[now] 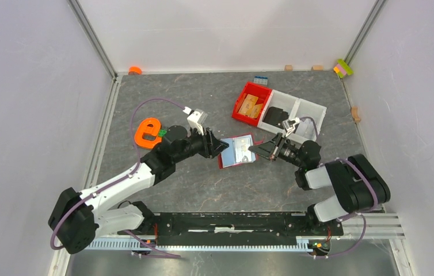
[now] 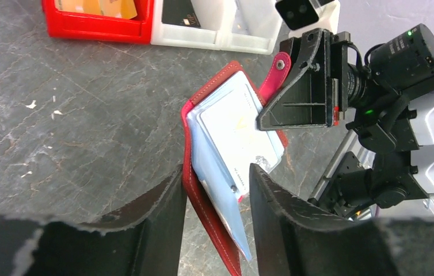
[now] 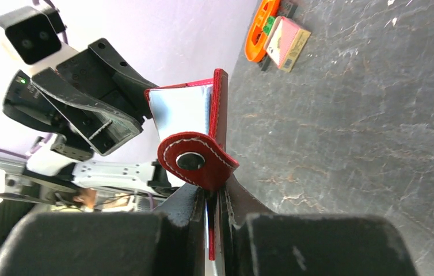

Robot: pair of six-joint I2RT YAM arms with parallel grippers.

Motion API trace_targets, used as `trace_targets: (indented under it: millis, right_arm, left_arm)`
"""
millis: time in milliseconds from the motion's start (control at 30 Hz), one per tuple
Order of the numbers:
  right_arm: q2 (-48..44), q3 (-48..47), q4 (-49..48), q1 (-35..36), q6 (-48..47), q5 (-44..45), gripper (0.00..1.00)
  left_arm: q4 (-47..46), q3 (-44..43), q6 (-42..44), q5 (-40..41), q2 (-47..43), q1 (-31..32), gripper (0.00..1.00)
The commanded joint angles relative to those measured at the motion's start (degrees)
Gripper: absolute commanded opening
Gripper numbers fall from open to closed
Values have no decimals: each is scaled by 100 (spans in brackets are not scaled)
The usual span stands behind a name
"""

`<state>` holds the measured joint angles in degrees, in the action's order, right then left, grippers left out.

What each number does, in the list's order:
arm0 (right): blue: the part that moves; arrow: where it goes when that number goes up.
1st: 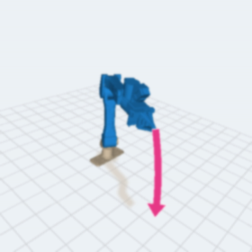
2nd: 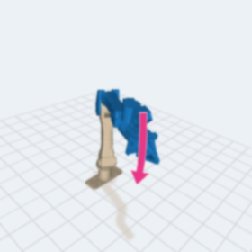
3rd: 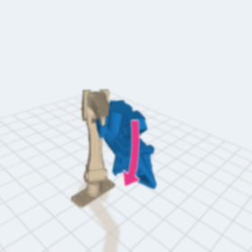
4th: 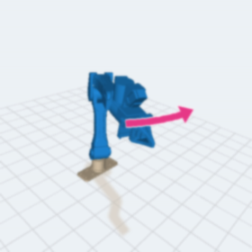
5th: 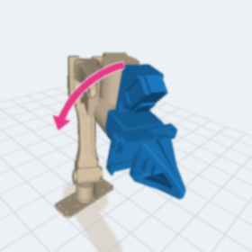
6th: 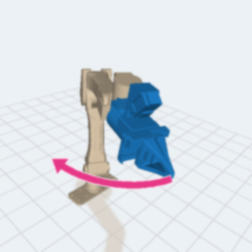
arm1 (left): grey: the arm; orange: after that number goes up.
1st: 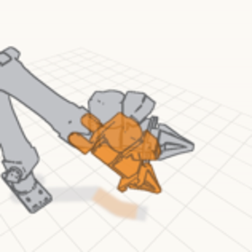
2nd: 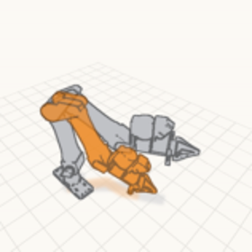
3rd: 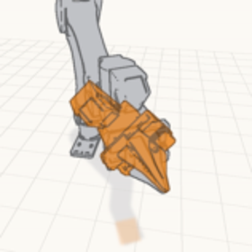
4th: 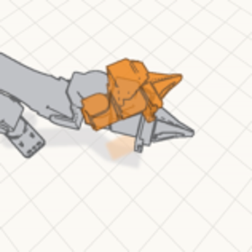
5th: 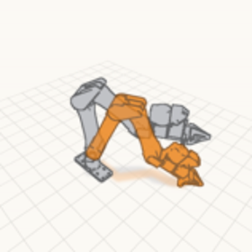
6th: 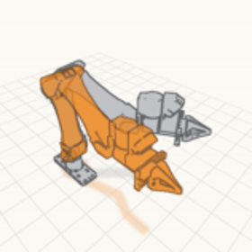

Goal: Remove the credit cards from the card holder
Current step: Remove the credit card from the card holder.

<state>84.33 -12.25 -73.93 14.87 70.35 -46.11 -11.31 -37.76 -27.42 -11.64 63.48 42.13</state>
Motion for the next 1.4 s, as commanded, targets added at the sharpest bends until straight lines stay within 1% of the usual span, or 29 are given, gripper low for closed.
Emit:
trace_targets:
  millis: [0,67,100,167,233,333,367,467,567,733,867,1000,1067,1233,1367]
  right_arm:
    - [461,139,-2307,-38,1232,-27,0]
    - [662,162,-2615,-46,1392,5,0]
    - [718,163,-2730,-46,1448,20,0]
    - [811,156,-2829,-63,1474,76,0]
    - [876,82,-2706,-73,1373,138,0]
    - [1051,-219,-2313,-73,1105,177,0]
    - [1113,-335,-2242,-73,1069,177,0]
    - [1310,-474,-2406,-64,1129,216,0]
    - [1384,-574,-2491,-56,1159,246,0]
    - [1487,-940,-2048,63,880,295,0]
    - [1481,-964,-2133,197,910,269,0]
    - [1506,-955,-2196,332,953,237,0]
    - [1555,-978,-2402,425,1065,208,0]
    - [1679,-1110,-2607,610,1172,146,0]
    - [1760,-1183,-2756,713,1249,109,0]
  left_arm:
    - [-10,114,167,650,-411,6,53]
    - [232,199,125,1365,-706,6,58]
    - [260,254,125,1538,-864,6,60]
    - [234,377,77,1789,-1137,6,62]
    - [125,478,53,1834,-1324,6,65]
    - [-300,591,188,1215,-1377,6,65]
    - [-497,606,193,813,-1302,6,64]
    - [-830,524,160,93,-843,6,60]
    - [-886,302,61,-343,-213,6,57]
    - [-926,18,-128,-721,554,-43,51]
    - [-976,-63,-354,-970,894,-213,46]
    - [-1407,-28,-801,-1516,1261,-527,44]
    - [-1745,50,-1095,-1815,1424,-695,44]
    - [-2367,198,-1571,-2221,1768,-994,39]
    - [-2487,144,-1774,-2443,2037,-1069,39]
